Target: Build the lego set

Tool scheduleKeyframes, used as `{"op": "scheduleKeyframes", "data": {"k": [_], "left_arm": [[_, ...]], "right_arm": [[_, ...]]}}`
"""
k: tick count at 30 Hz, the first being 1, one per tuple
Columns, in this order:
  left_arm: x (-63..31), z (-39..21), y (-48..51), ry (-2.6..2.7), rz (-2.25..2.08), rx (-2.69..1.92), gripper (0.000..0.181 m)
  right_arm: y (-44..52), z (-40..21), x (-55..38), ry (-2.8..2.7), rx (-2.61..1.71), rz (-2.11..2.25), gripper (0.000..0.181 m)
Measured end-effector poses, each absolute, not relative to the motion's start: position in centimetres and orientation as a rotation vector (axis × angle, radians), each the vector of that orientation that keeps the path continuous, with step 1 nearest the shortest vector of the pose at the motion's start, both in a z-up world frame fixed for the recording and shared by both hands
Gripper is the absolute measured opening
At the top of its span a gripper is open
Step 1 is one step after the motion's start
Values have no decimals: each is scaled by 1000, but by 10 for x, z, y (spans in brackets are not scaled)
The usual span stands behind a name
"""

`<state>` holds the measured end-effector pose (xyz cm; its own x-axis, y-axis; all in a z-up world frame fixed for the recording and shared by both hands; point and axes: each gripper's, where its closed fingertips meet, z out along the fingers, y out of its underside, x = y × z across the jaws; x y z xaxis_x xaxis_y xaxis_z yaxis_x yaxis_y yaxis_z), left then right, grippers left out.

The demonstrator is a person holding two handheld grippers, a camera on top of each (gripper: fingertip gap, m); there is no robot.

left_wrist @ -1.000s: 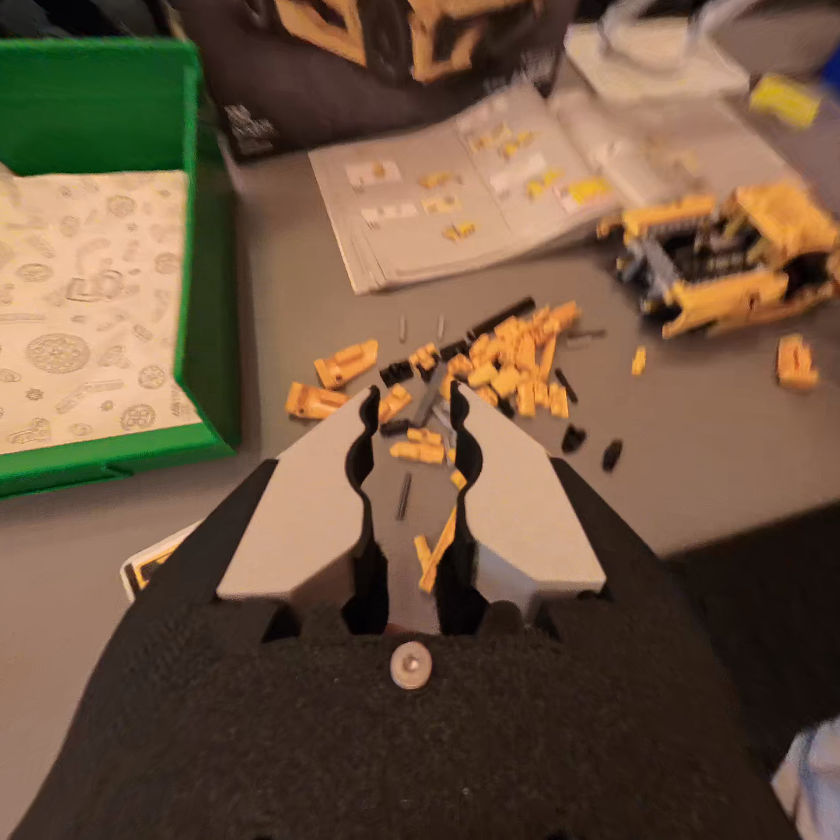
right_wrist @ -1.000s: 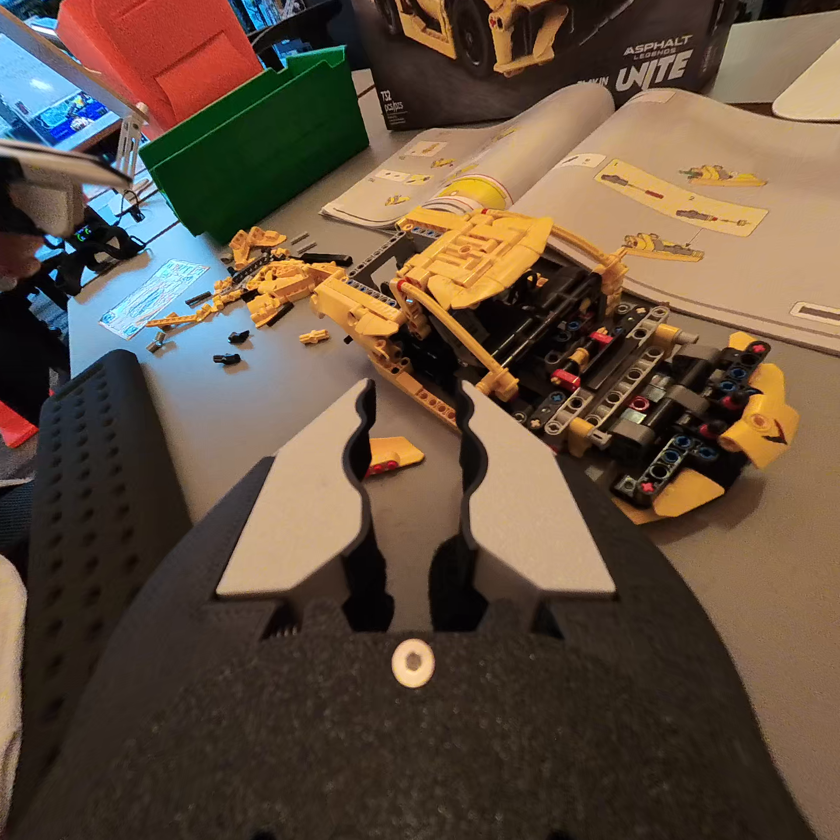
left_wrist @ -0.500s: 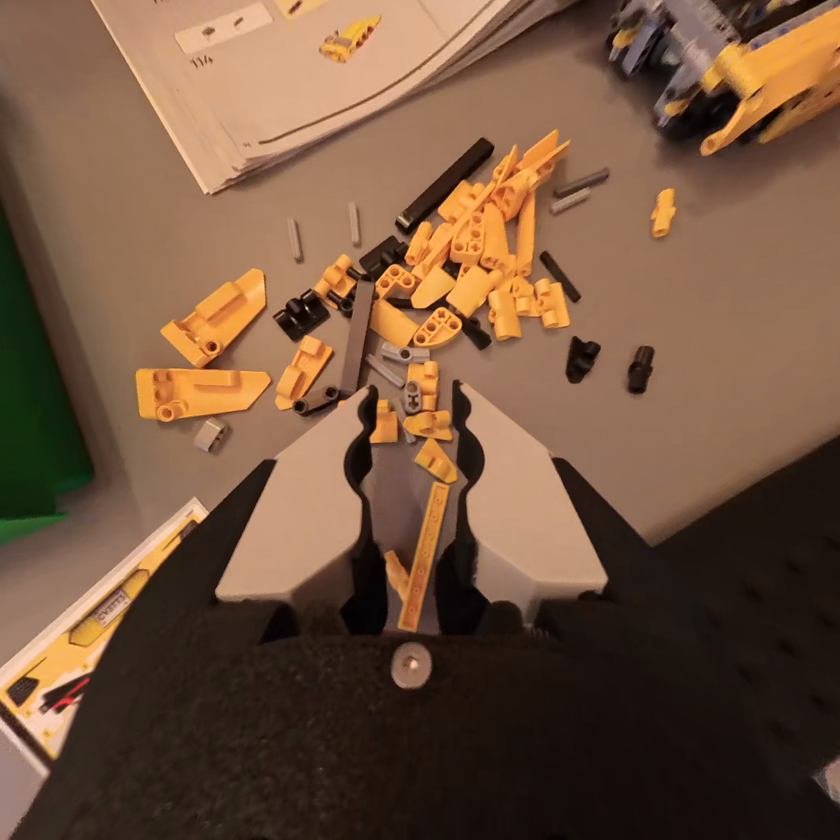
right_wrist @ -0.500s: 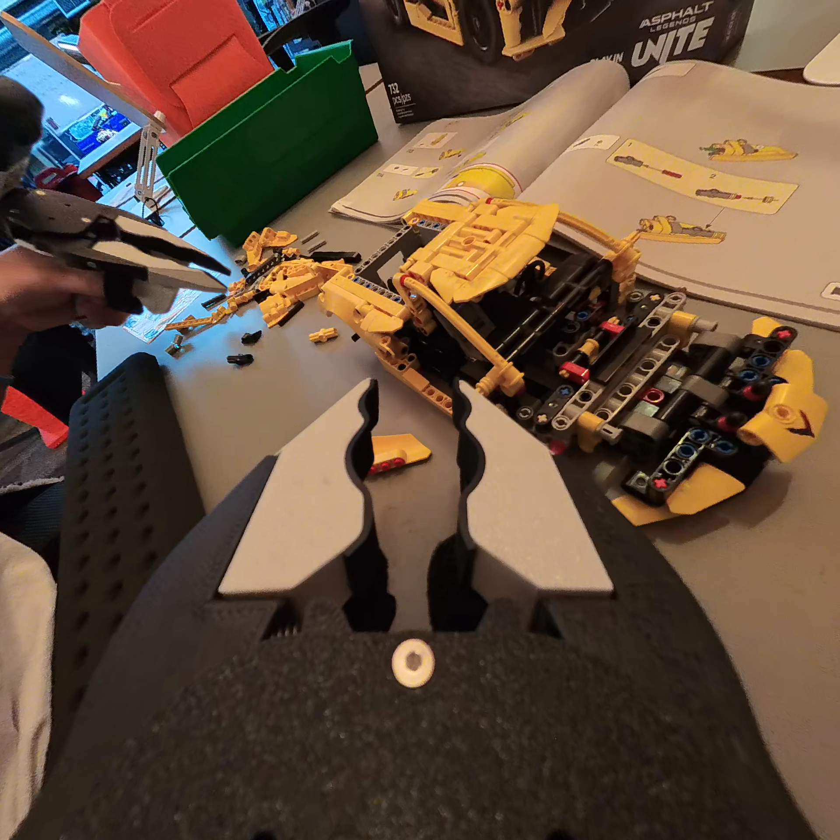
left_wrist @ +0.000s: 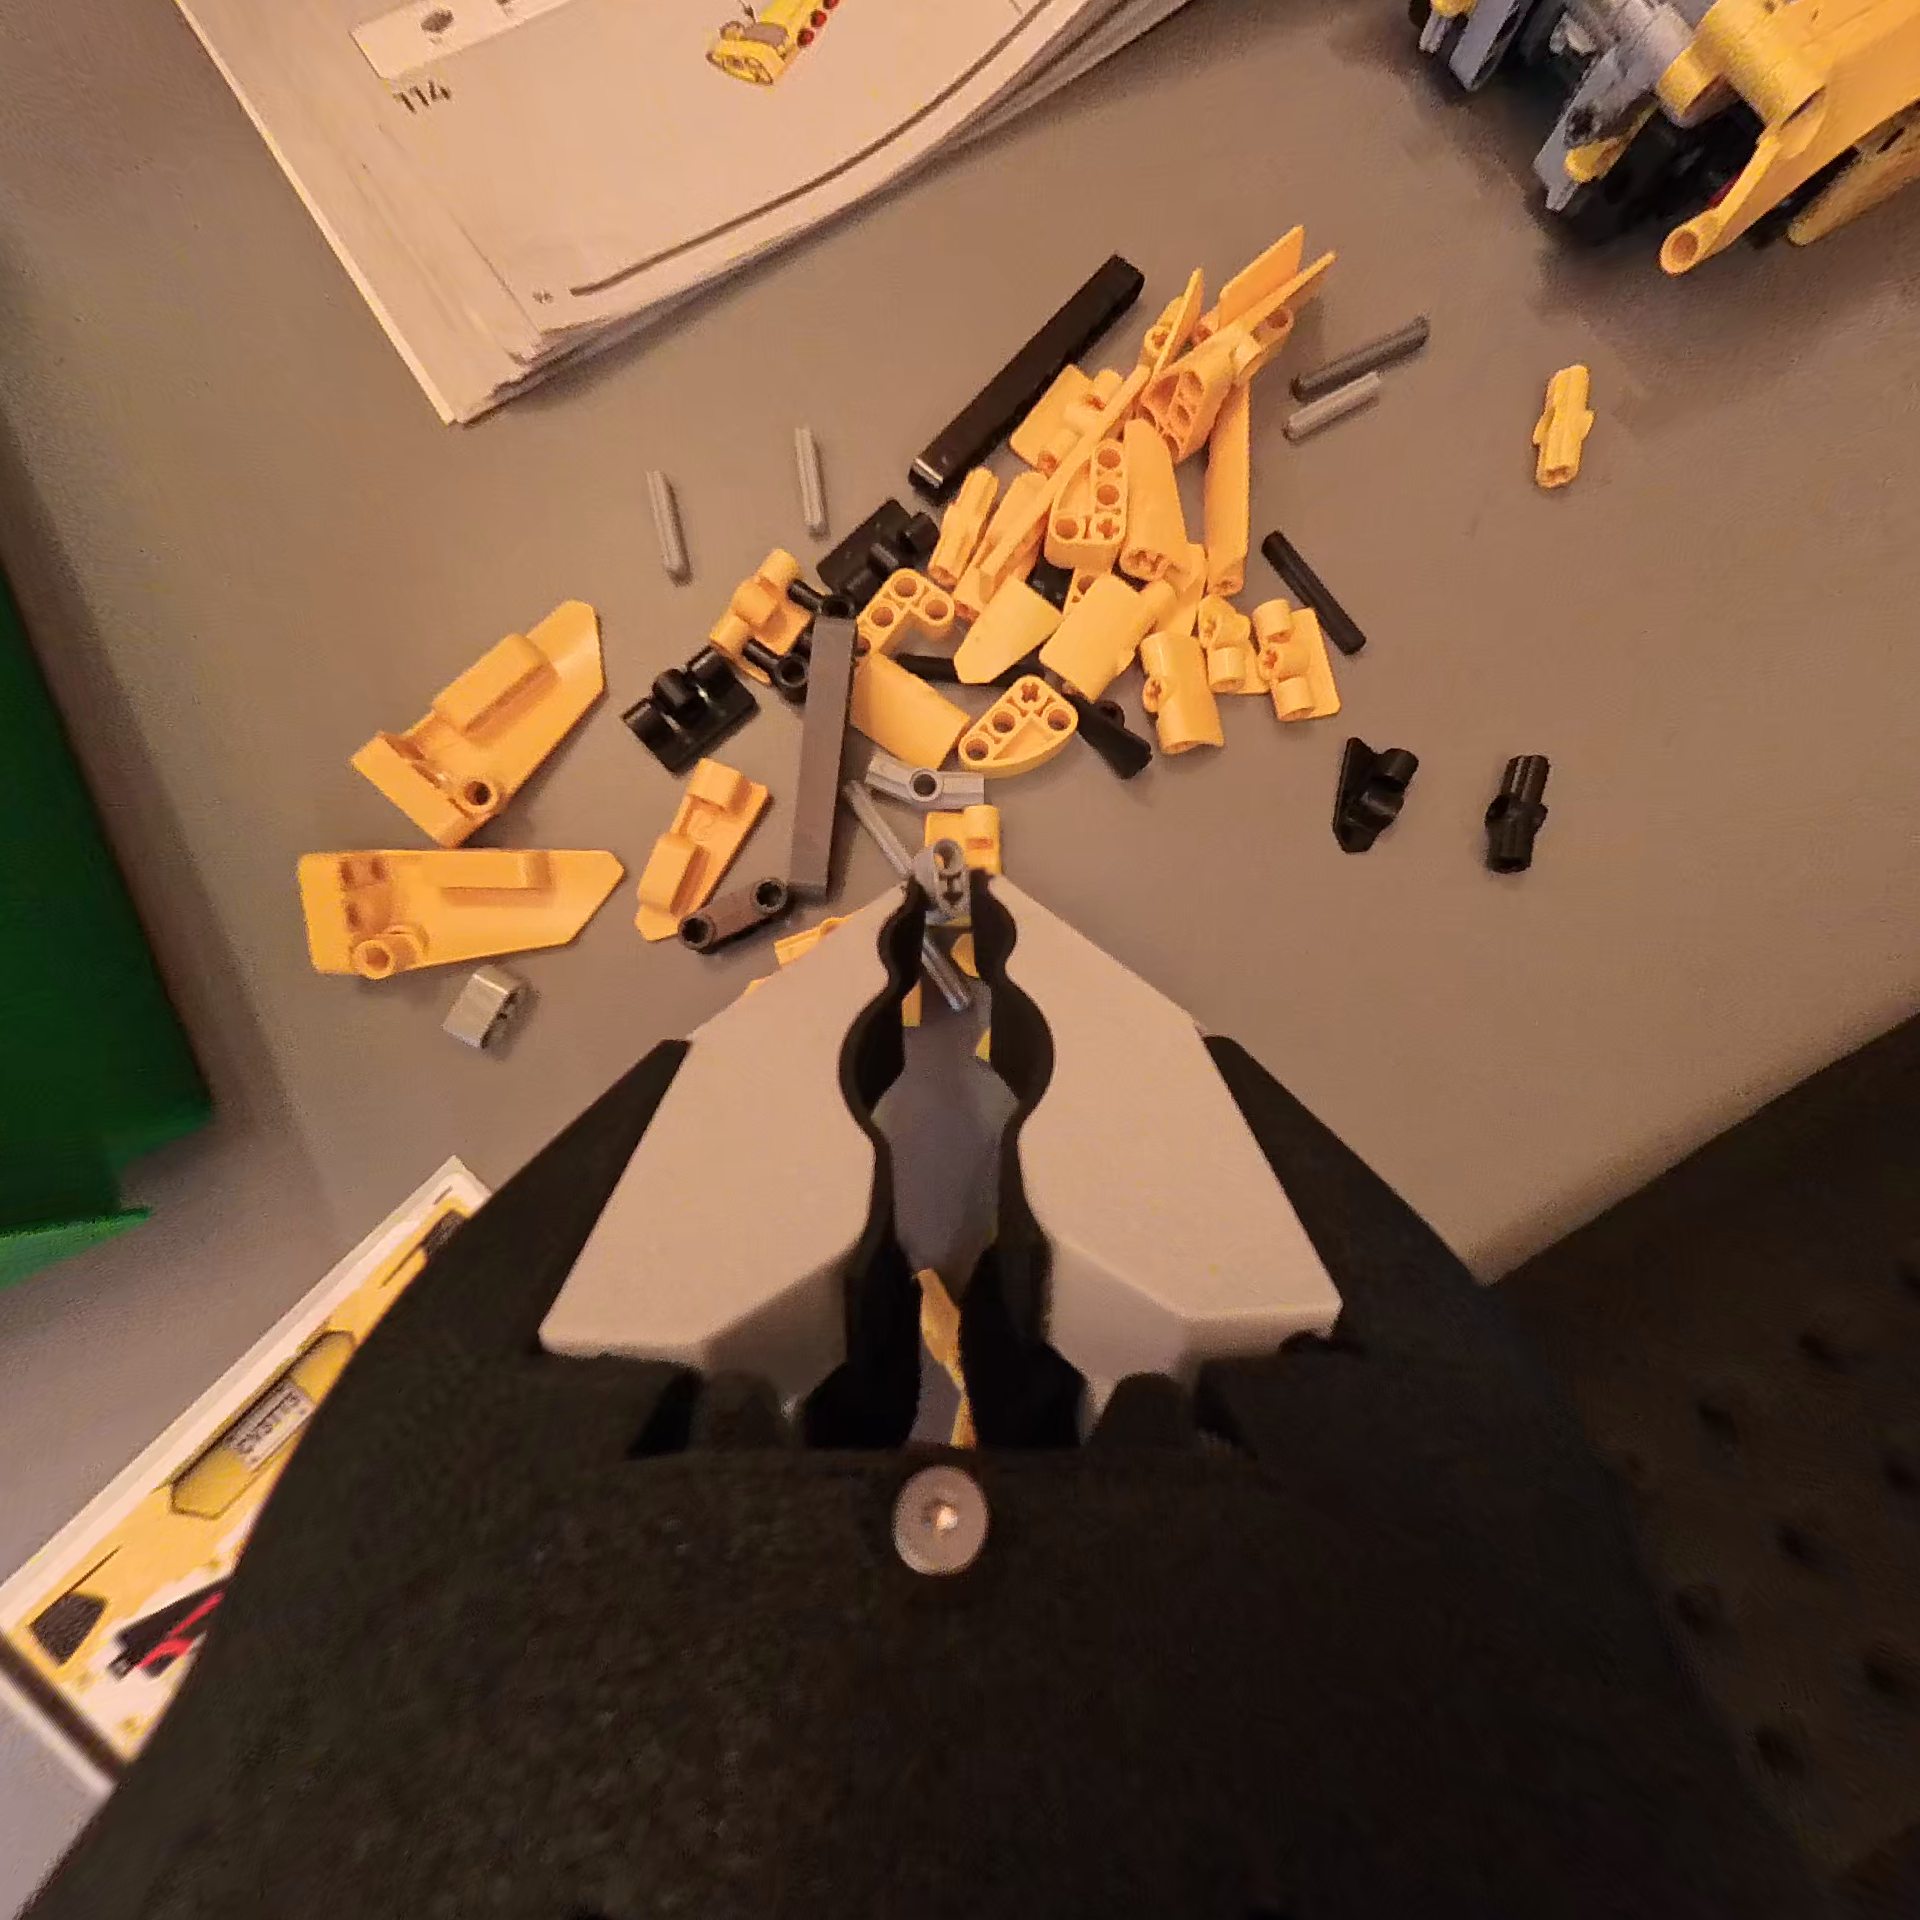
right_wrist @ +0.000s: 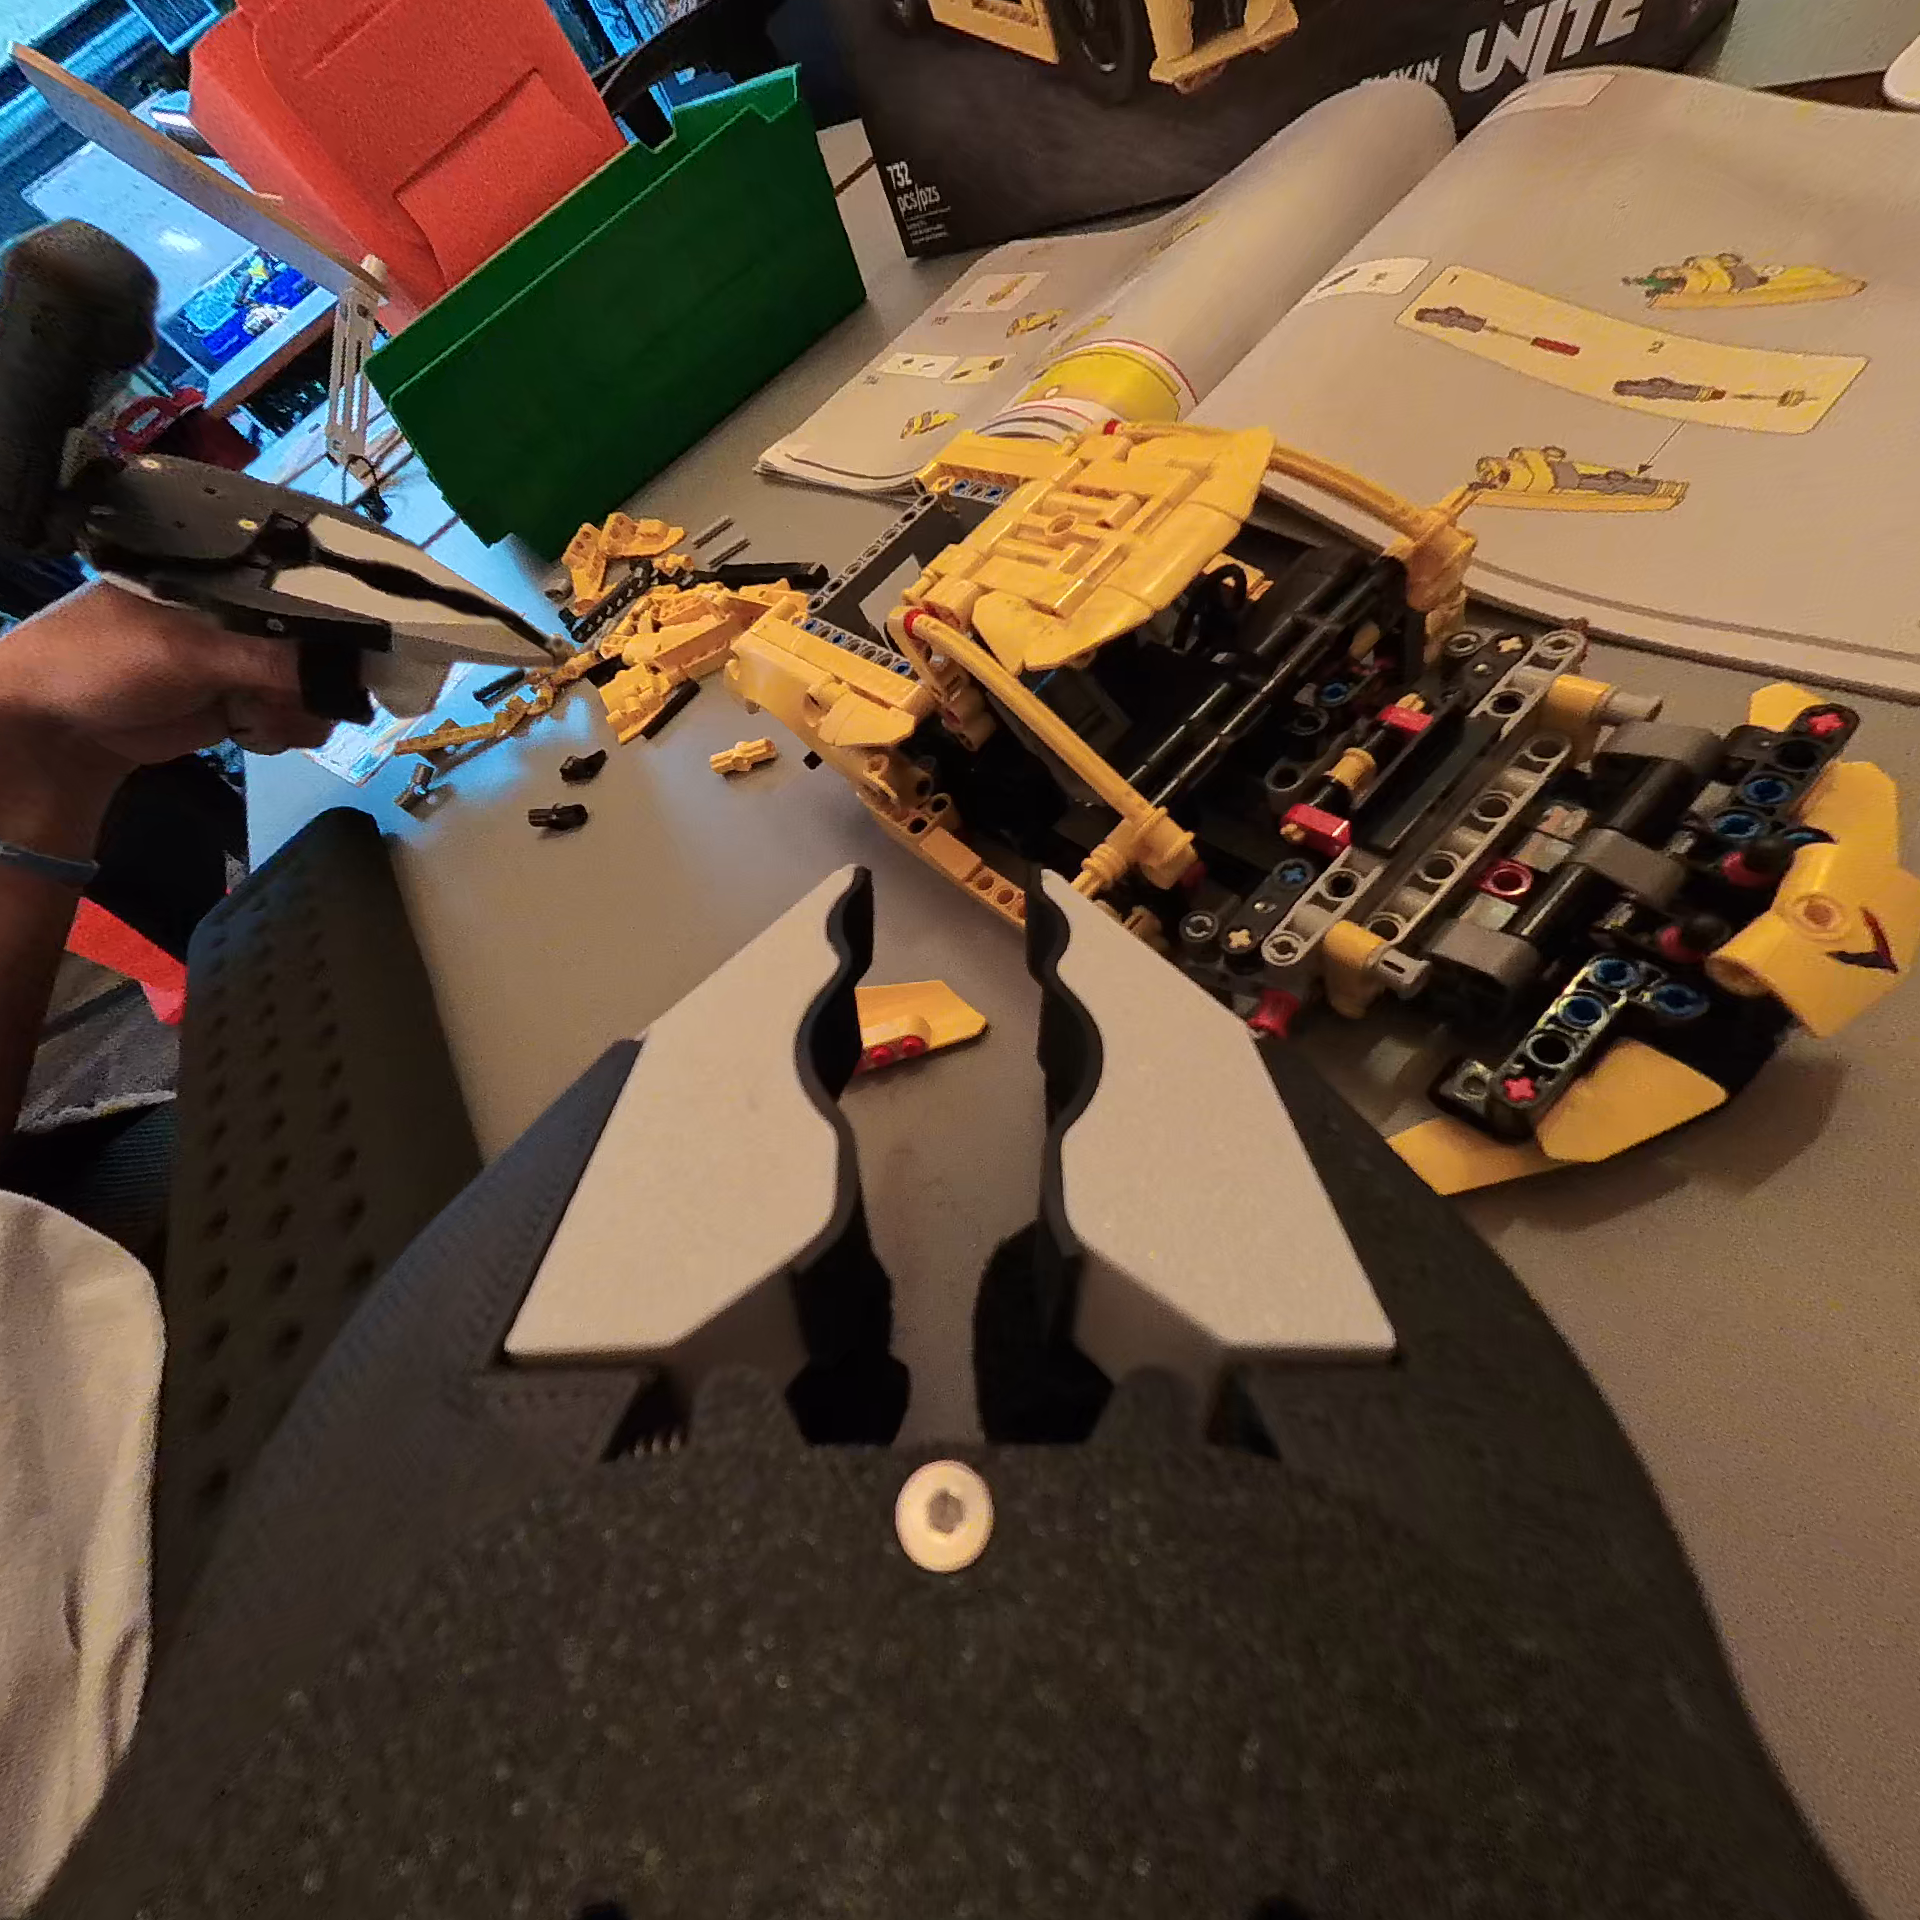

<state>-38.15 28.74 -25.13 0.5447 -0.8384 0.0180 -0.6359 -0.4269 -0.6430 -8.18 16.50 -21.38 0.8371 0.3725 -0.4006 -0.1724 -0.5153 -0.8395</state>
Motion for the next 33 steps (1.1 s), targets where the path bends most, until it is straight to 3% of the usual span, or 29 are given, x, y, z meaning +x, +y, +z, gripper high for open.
{"op": "scheduleKeyframes", "data": {"k": [9, 15, 20, 25, 33], "left_arm": [[-363, -225, 274, 1236, -543, -2072, 8], [-262, -180, 194, 1368, -1065, -1805, 8], [-178, -197, 110, 1608, -1288, -1712, 8], [-150, -242, 75, 1900, -1042, -1703, 8], [-145, -257, 81, 1934, -903, -1732, 8]], "right_arm": [[165, -213, -82, -148, -2000, 684, 26], [165, -212, -83, -152, -1997, 680, 26], [164, -210, -81, -149, -1988, 675, 26], [164, -208, -78, -133, -1978, 673, 25], [163, -204, -74, -123, -1964, 658, 25]]}}
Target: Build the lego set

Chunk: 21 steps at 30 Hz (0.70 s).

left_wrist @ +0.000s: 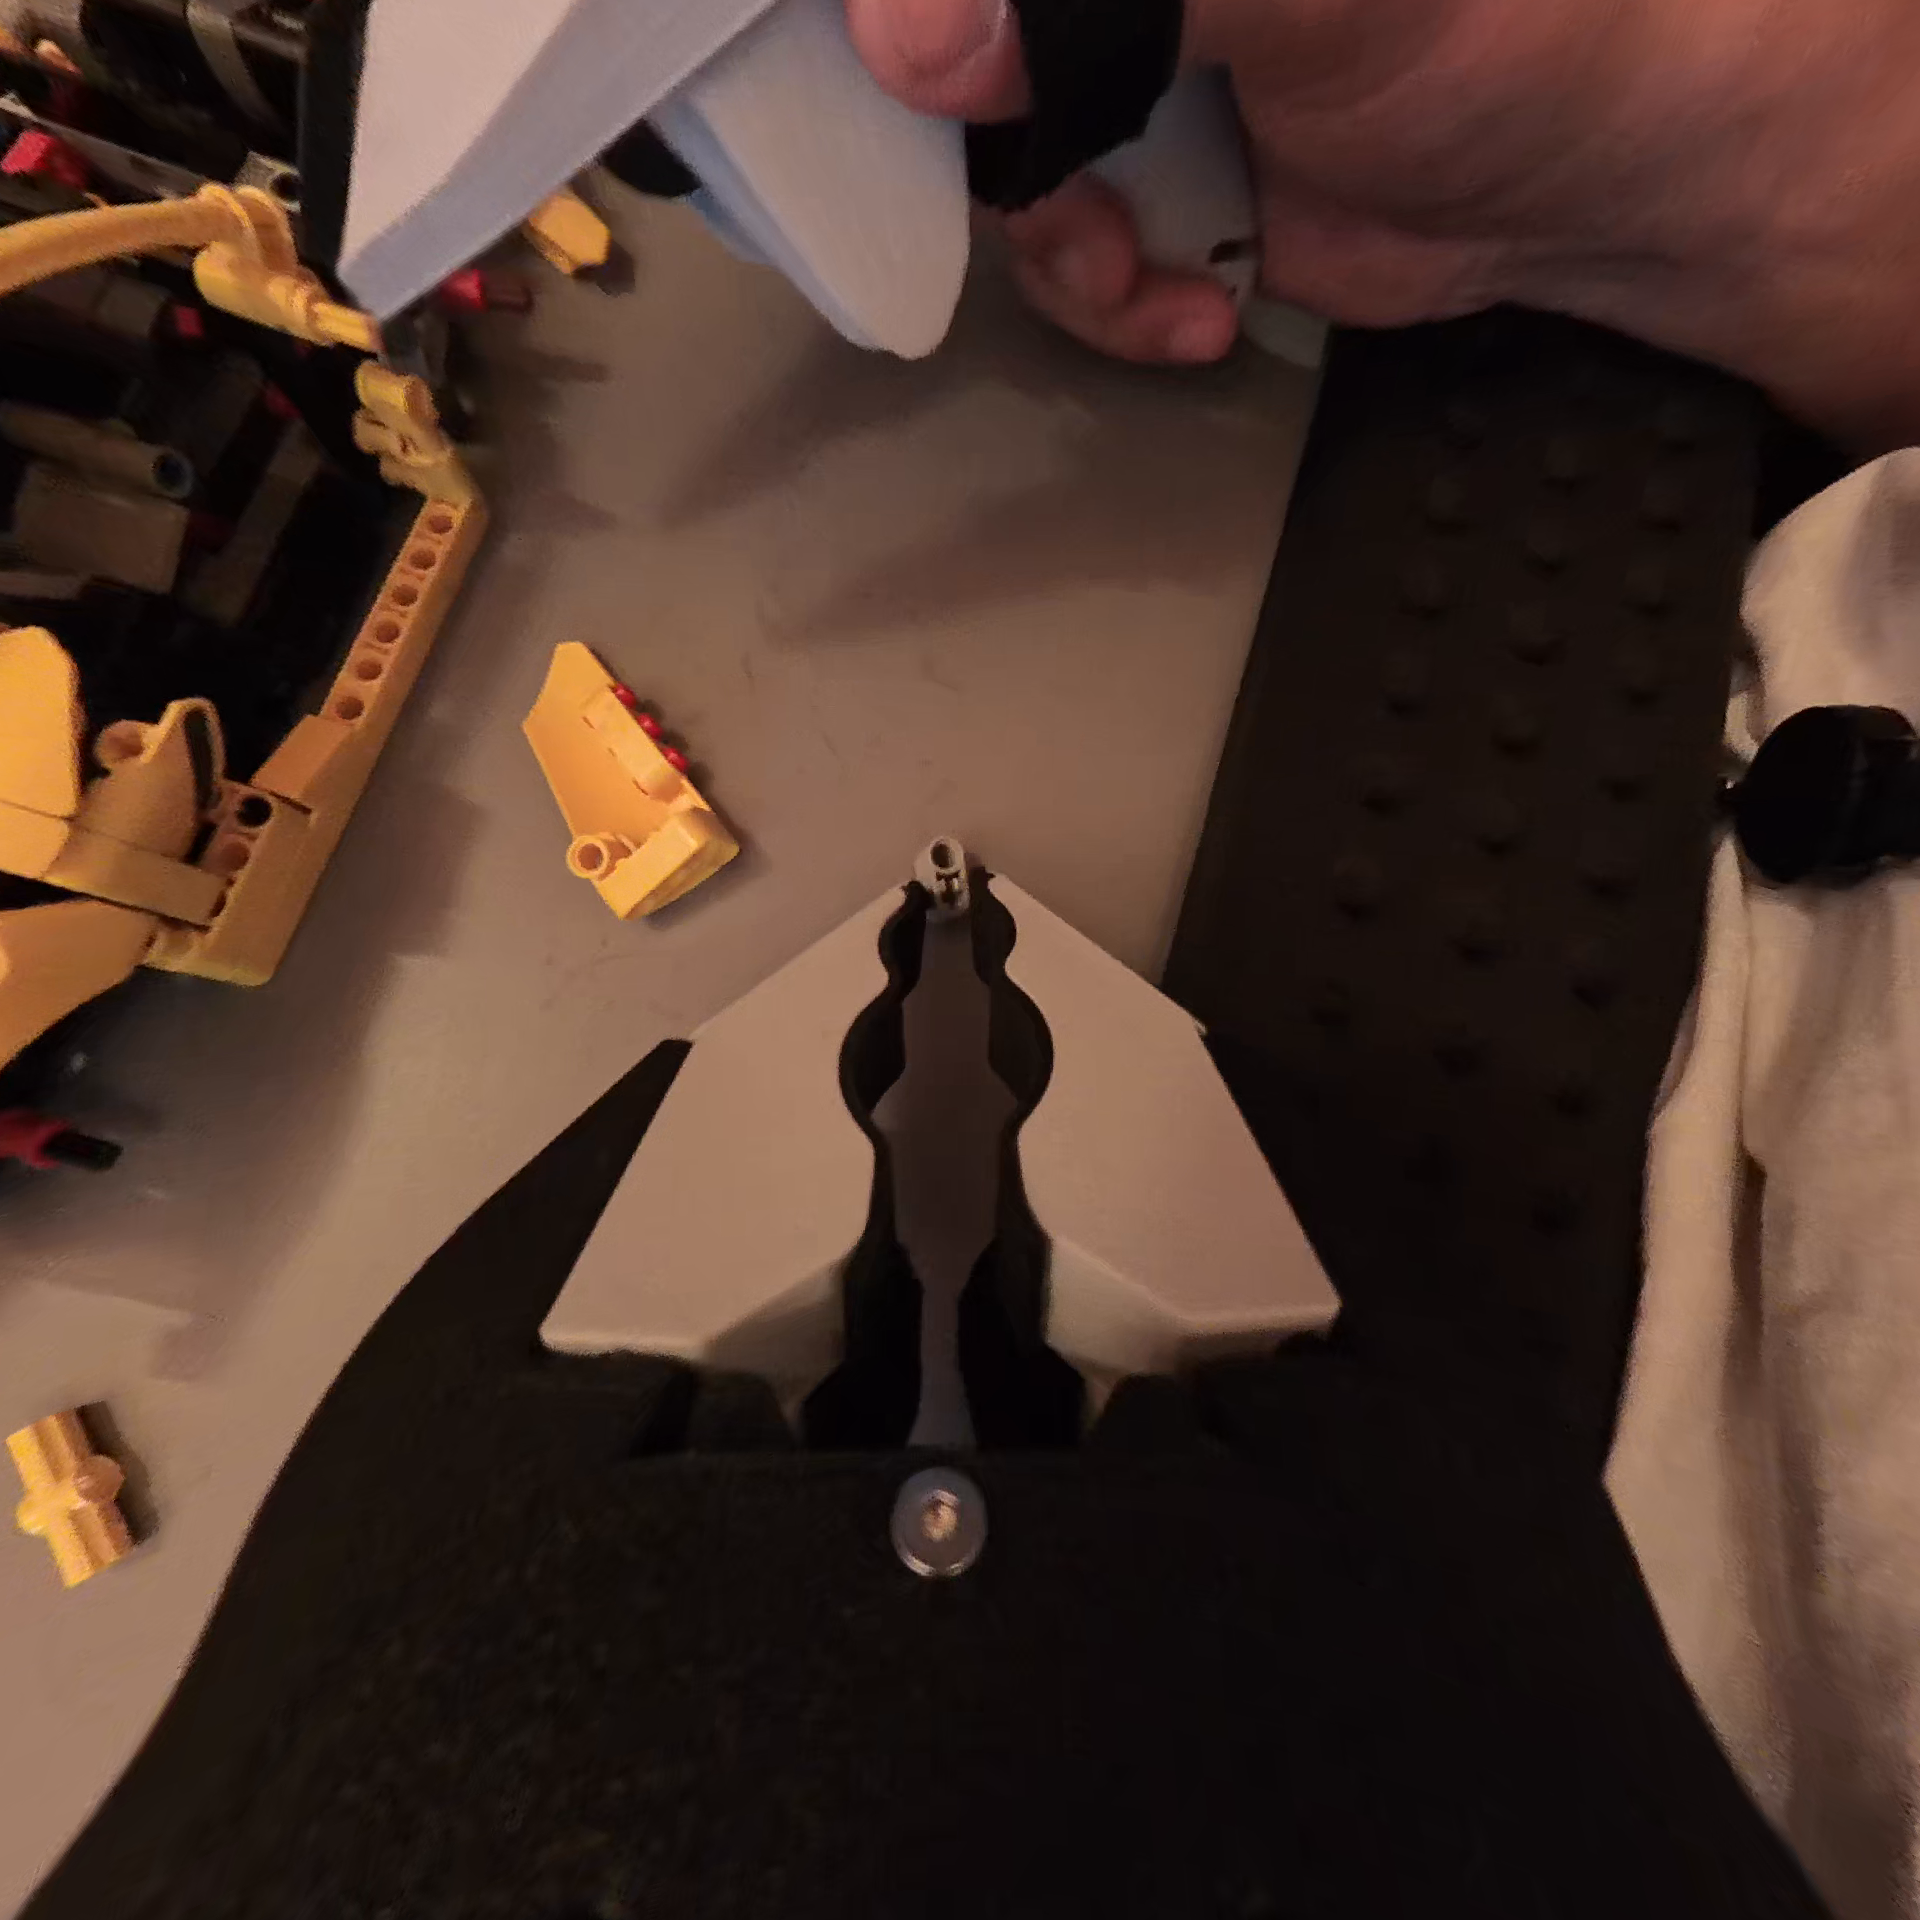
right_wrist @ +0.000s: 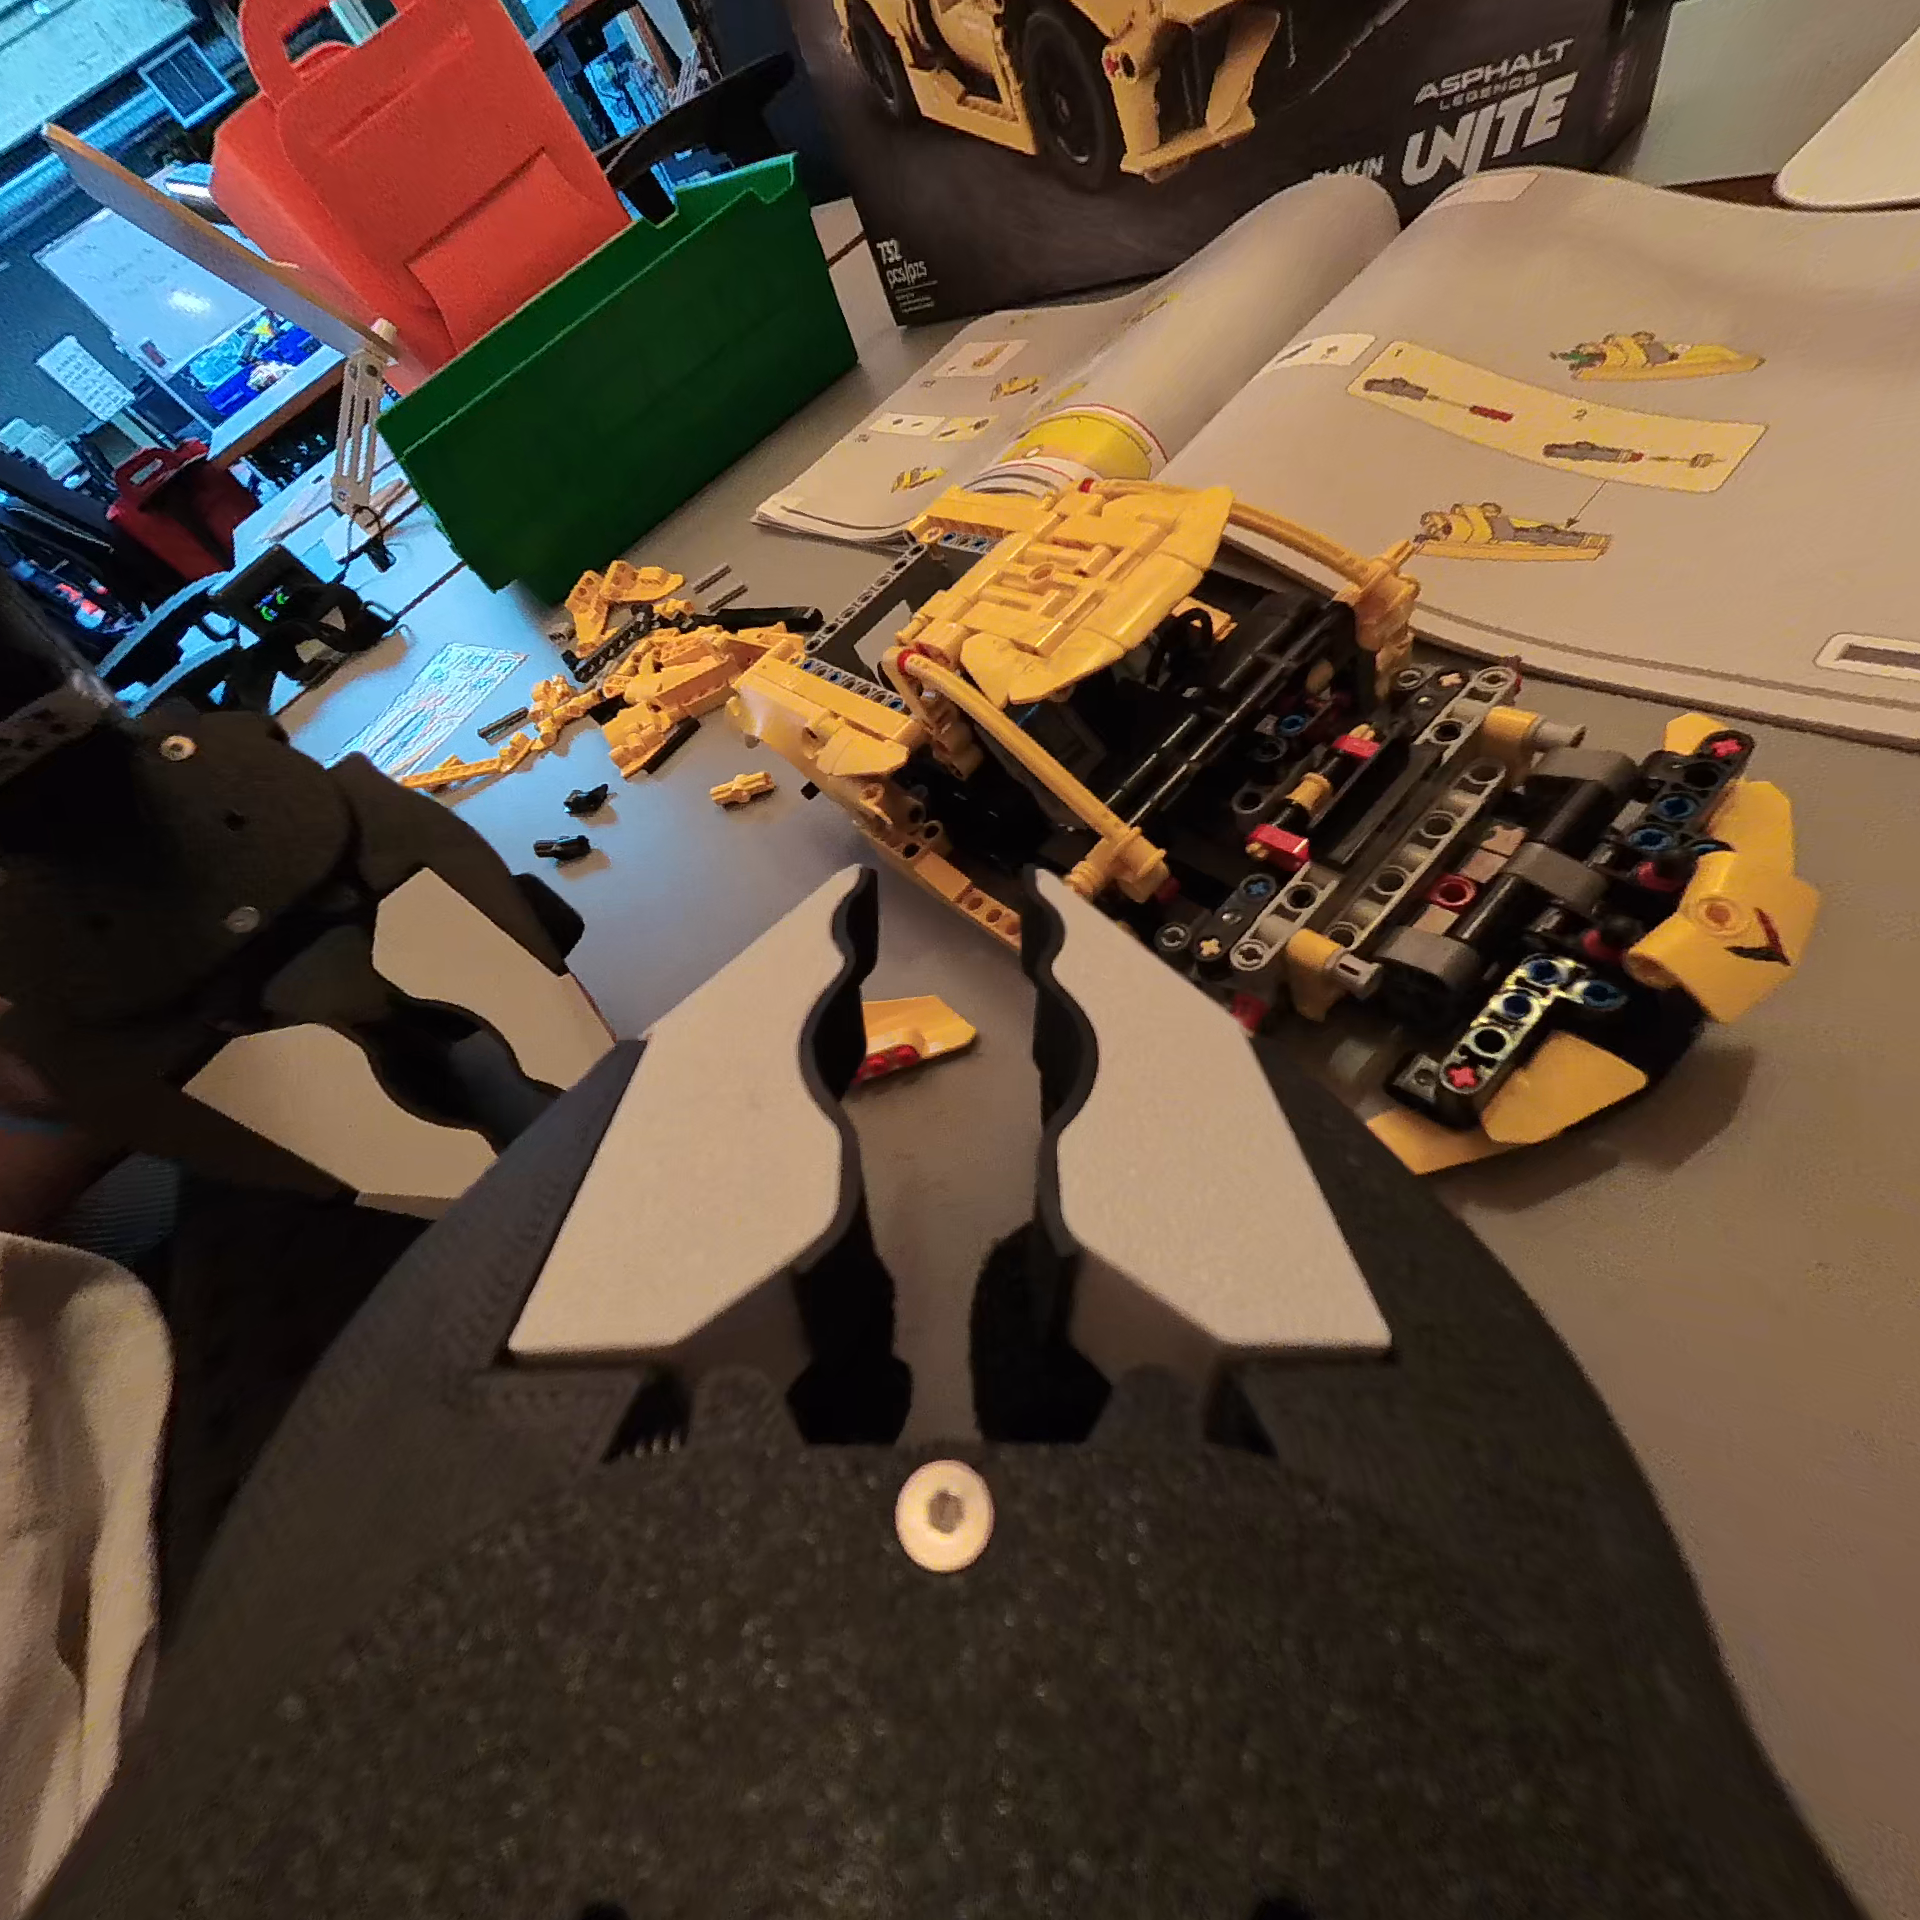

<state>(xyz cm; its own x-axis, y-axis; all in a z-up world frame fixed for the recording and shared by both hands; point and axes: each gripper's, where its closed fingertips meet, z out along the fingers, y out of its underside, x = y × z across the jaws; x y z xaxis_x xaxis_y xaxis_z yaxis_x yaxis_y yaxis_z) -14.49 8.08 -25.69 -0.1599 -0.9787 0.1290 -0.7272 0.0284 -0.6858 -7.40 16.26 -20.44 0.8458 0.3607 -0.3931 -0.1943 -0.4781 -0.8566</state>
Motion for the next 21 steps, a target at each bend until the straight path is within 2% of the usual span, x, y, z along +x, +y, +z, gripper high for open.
{"op": "scheduleKeyframes", "data": {"k": [3, 7, 11, 16, 21], "left_arm": [[-145, -260, 88, 1912, -876, -1750, 8], [-146, -255, 92, 1882, -910, -1731, 29], [-146, -218, 121, 1667, -1061, -1644, 29], [-166, -144, 207, 1098, -1225, -1527, 28], [-190, -134, 237, 829, -1443, -1555, 28]], "right_arm": [[161, -201, -63, -83, -1950, 615, 32], [137, -200, -25, -39, -1995, 448, 35], [97, -212, 56, 62, -2127, 163, 34], [58, -233, 133, 164, -2253, -75, 31], [59, -246, 157, 82, -2313, -161, 29]]}}
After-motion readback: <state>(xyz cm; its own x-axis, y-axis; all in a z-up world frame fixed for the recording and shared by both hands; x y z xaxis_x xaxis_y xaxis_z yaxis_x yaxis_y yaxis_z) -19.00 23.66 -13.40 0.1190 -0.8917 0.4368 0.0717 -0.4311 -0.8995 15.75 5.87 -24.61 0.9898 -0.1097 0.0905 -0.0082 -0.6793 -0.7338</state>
